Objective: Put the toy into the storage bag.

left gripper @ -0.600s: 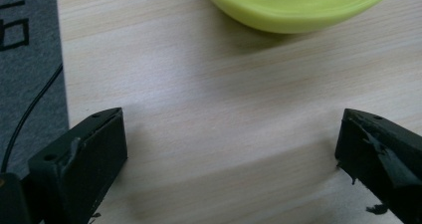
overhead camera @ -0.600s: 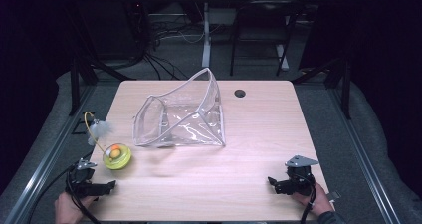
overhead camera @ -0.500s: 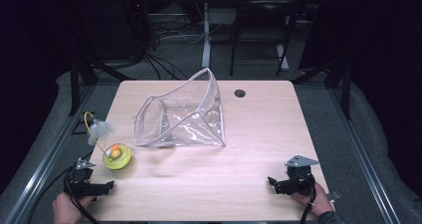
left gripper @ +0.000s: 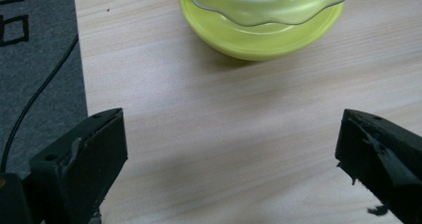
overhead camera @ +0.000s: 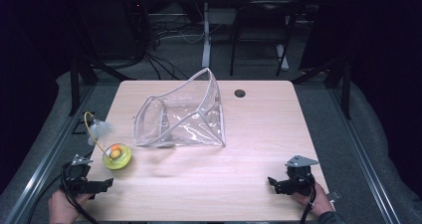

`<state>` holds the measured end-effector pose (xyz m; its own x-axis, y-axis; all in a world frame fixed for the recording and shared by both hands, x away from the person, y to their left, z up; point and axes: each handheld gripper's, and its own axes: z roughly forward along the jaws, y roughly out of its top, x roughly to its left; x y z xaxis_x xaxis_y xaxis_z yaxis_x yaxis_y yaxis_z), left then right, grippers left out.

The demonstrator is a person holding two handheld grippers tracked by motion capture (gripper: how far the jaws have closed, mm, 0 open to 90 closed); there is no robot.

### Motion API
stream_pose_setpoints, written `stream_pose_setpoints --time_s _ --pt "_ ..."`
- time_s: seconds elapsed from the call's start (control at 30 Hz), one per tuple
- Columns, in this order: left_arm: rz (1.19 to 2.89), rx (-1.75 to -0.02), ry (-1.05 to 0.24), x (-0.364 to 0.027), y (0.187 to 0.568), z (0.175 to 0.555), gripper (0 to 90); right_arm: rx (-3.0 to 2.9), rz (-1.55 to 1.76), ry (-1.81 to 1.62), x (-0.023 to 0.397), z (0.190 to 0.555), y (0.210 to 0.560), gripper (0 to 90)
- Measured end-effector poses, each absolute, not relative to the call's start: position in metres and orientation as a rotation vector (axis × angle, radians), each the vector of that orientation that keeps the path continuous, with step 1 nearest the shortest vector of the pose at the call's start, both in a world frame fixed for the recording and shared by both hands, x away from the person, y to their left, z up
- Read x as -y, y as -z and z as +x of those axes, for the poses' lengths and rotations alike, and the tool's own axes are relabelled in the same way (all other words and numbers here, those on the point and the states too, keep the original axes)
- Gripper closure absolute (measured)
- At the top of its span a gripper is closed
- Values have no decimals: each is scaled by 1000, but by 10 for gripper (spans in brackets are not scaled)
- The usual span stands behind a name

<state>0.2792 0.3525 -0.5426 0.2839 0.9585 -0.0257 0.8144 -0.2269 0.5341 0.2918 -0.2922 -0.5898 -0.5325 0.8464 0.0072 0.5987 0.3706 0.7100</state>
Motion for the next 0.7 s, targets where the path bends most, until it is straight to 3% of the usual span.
stream_pose_setpoints --time_s 0.3,0.7 --pt "2070 -1603 -340 -358 524 278 0 -2279 1262 -952 292 292 590 0" --pt "2067 -1567 -331 -355 491 284 0 -2274 1262 -948 292 291 590 0"
